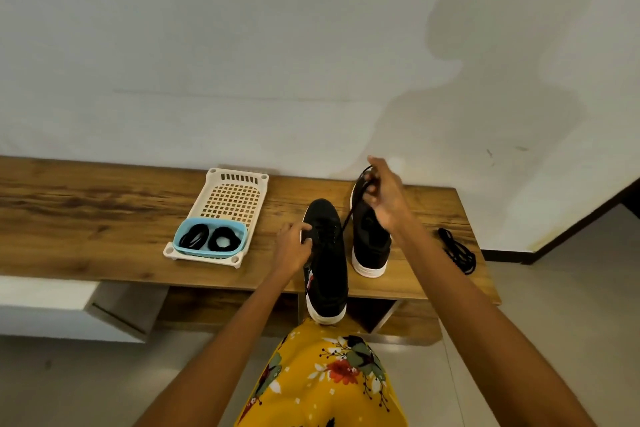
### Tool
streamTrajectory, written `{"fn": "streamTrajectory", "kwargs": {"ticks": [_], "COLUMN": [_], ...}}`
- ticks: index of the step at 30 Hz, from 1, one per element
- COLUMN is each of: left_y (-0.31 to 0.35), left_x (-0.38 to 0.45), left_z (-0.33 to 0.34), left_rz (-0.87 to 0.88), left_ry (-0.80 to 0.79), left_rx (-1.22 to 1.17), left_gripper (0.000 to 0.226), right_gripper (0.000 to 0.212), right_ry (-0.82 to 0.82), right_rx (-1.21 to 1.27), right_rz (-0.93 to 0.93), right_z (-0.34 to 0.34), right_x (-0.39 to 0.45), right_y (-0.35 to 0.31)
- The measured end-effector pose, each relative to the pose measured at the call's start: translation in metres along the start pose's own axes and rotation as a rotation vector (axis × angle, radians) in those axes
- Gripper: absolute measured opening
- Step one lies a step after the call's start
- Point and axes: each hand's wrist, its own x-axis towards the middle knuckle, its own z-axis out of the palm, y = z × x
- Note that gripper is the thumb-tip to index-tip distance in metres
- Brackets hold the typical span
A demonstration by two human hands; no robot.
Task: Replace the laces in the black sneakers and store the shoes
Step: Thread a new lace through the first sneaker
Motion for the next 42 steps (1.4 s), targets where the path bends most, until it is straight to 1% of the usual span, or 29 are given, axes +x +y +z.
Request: {"fn": "streamTrajectory", "kwargs": {"ticks": [2,4,5,6,8,9,10,11,12,13,14,15,16,18,19,20,22,23,26,28,29,31,33,37,40,41,42], "left_y": [0.001,-0.001,-0.001,0.0,0.003,0.004,0.004,0.003,0.002,0.0,-0.002,-0.005,-0.007,-0.012,-0.016,-0.017,-0.014,-0.012,-0.008,-0.009,-0.01,-0.01,-0.009,-0.005,0.001,0.006,0.008], "left_x": [-0.005,-0.009,-0.011,-0.013,-0.014,-0.013,-0.009,-0.005,0.0,0.004,0.008,0.011,0.012,0.014,0.015,0.013,0.007,0.003,-0.003,-0.004,-0.004,-0.005,-0.004,-0.001,0.005,0.008,0.011], "left_z": [0.005,0.011,0.014,0.017,0.021,0.022,0.023,0.024,0.024,0.025,0.026,0.026,0.024,0.019,0.018,0.014,0.01,0.012,0.021,0.029,0.032,0.033,0.031,0.032,0.038,0.039,0.04], "left_rz": [0.019,0.039,0.044,0.057,0.073,0.099,0.125,0.151,0.156,0.14,0.077,-0.003,-0.124,-0.369,-0.425,-0.429,-0.268,-0.163,0.042,0.131,0.15,0.173,0.211,0.286,0.343,0.327,0.275], "left_ry": [-0.008,-0.033,-0.05,-0.067,-0.118,-0.135,-0.147,-0.141,-0.121,-0.095,-0.075,-0.063,-0.051,-0.026,-0.007,-0.002,0.002,0.023,0.02,-0.062,-0.083,-0.047,-0.01,-0.031,-0.021,0.009,0.051], "left_rx": [-0.005,0.0,-0.002,0.003,0.027,0.058,0.098,0.125,0.128,0.077,-0.022,-0.17,-0.332,-0.615,-0.624,-0.507,-0.099,-0.002,0.043,0.09,0.085,0.08,0.137,0.289,0.433,0.413,0.351], "left_gripper": [0.033,0.039,0.044,0.05,0.061,0.064,0.063,0.057,0.046,0.031,0.017,0.006,0.005,0.019,0.025,0.03,0.046,0.052,0.057,0.057,0.055,0.044,0.034,0.028,0.01,0.008,0.007], "right_gripper": [0.02,0.017,0.016,0.016,0.014,0.021,0.034,0.048,0.059,0.066,0.072,0.075,0.077,0.073,0.068,0.062,0.05,0.046,0.037,0.035,0.034,0.032,0.03,0.025,0.021,0.021,0.021], "right_ry": [0.069,0.17,0.205,0.212,0.152,0.102,0.049,-0.001,-0.045,-0.087,-0.132,-0.161,-0.166,-0.103,-0.05,0.0,0.055,0.06,0.066,0.074,0.068,0.048,0.056,0.113,0.084,0.067,0.052], "right_rx": [0.1,0.082,0.027,-0.076,-0.384,-0.578,-0.782,-0.95,-1.067,-1.128,-1.158,-1.171,-1.174,-1.164,-1.145,-1.127,-1.12,-1.129,-1.119,-1.082,-1.065,-1.037,-0.964,-0.799,-0.827,-0.871,-0.923], "right_rz": [-0.033,-0.051,-0.046,-0.022,0.058,0.086,0.098,0.091,0.076,0.045,0.017,-0.011,-0.035,-0.09,-0.11,-0.129,-0.168,-0.197,-0.25,-0.24,-0.233,-0.216,-0.164,-0.033,-0.051,-0.085,-0.12], "right_z": [-0.008,-0.016,-0.02,-0.024,-0.031,-0.034,-0.037,-0.038,-0.035,-0.032,-0.029,-0.026,-0.024,-0.022,-0.022,-0.021,-0.021,-0.02,-0.021,-0.023,-0.025,-0.03,-0.034,-0.038,-0.037,-0.036,-0.036], "right_x": [0.0,0.002,0.002,0.003,0.005,0.005,0.003,0.0,-0.008,-0.015,-0.021,-0.026,-0.028,-0.029,-0.028,-0.027,-0.027,-0.027,-0.027,-0.027,-0.025,-0.022,-0.019,-0.014,-0.015,-0.016,-0.017], "right_y": [-0.015,-0.011,-0.003,0.011,0.045,0.062,0.077,0.09,0.099,0.108,0.116,0.124,0.131,0.14,0.141,0.141,0.141,0.142,0.145,0.146,0.145,0.143,0.14,0.139,0.141,0.142,0.142]}}
